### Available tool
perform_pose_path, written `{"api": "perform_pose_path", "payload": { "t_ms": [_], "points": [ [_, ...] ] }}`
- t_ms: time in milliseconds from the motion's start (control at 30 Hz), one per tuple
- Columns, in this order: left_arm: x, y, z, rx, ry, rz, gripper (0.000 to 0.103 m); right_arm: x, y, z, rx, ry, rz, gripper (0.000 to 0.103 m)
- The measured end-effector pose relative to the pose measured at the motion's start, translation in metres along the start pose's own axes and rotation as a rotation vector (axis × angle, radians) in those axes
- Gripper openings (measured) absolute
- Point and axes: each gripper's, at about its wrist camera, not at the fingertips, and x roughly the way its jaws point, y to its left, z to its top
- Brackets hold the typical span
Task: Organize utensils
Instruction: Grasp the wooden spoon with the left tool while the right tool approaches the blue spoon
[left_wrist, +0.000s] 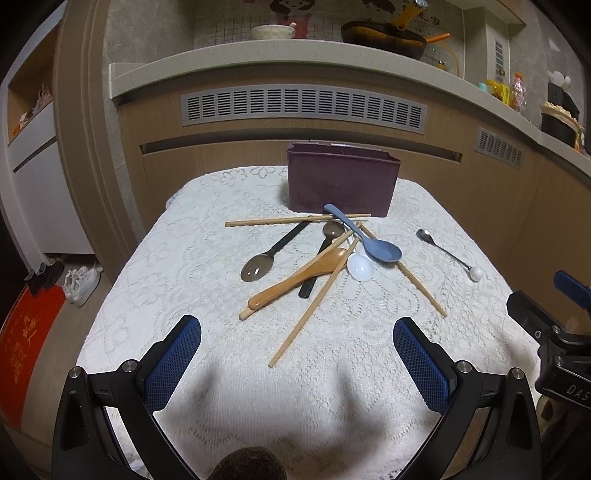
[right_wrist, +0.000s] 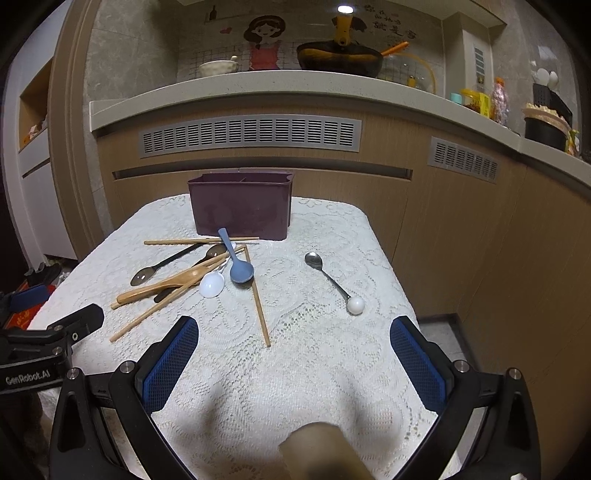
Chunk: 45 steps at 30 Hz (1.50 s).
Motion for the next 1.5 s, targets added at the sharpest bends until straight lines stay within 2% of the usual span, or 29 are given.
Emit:
{"api": "perform_pose_path", "payload": {
  "t_ms": [100,267,433,500,533,567,600,800,867,933,1000,1067,1133,1200,1333,1500],
  "points": [
    [0.022,0.0,0.006,0.053,0.052,-0.013,0.103,0.019,-0.003,0.002,-0.025,0.06,0.063,0.103],
    [0.052,0.007,0.015,0.057,0.107,-0.036,0.103,0.053,-0.013,0.009,-0.027,0.124,0.079,0.103],
    [0.065,0.011,0.028,0.089,0.066,-0.018,0.103,0.095,-0.03,0.026,-0.036,0.19,0.103,0.101],
    [0.066,0.013,0.032,0.111,0.029,-0.006,0.103,0.114,-0.036,0.033,-0.048,0.227,0.1,0.084],
    [0.069,0.014,0.034,0.124,0.028,-0.01,0.103,0.125,-0.038,0.036,-0.055,0.254,0.097,0.078],
    [0.073,0.016,0.035,0.134,0.043,-0.029,0.103,0.134,-0.04,0.038,-0.053,0.277,0.091,0.072],
    [0.078,0.019,0.037,0.14,0.064,-0.055,0.103,0.14,-0.042,0.041,-0.044,0.292,0.09,0.069],
    [0.112,0.025,0.059,0.191,0.159,-0.298,0.103,0.144,-0.037,0.045,-0.026,0.289,0.142,0.067],
    [0.124,0.026,0.071,0.189,0.189,-0.332,0.099,0.144,-0.033,0.043,-0.03,0.297,0.164,0.062],
    [0.133,0.023,0.079,0.218,0.189,-0.321,0.082,0.145,-0.03,0.038,-0.033,0.312,0.179,0.054],
    [0.14,0.015,0.081,0.275,0.206,-0.305,0.076,0.144,-0.031,0.034,-0.026,0.325,0.187,0.043],
    [0.149,0.005,0.078,0.342,0.229,-0.295,0.065,0.144,-0.032,0.03,-0.023,0.337,0.196,0.038],
    [0.156,-0.006,0.074,0.401,0.258,-0.293,0.05,0.142,-0.032,0.027,-0.026,0.343,0.2,0.035],
    [0.161,-0.013,0.07,0.435,0.286,-0.307,0.041,0.139,-0.033,0.025,-0.028,0.343,0.209,0.035],
    [0.168,-0.024,0.07,0.453,0.305,-0.305,0.041,0.134,-0.033,0.02,-0.019,0.342,0.212,0.035],
    [0.182,-0.021,0.071,0.422,0.383,-0.284,0.041,0.131,-0.033,0.015,-0.003,0.343,0.22,0.035]
  ]
}}
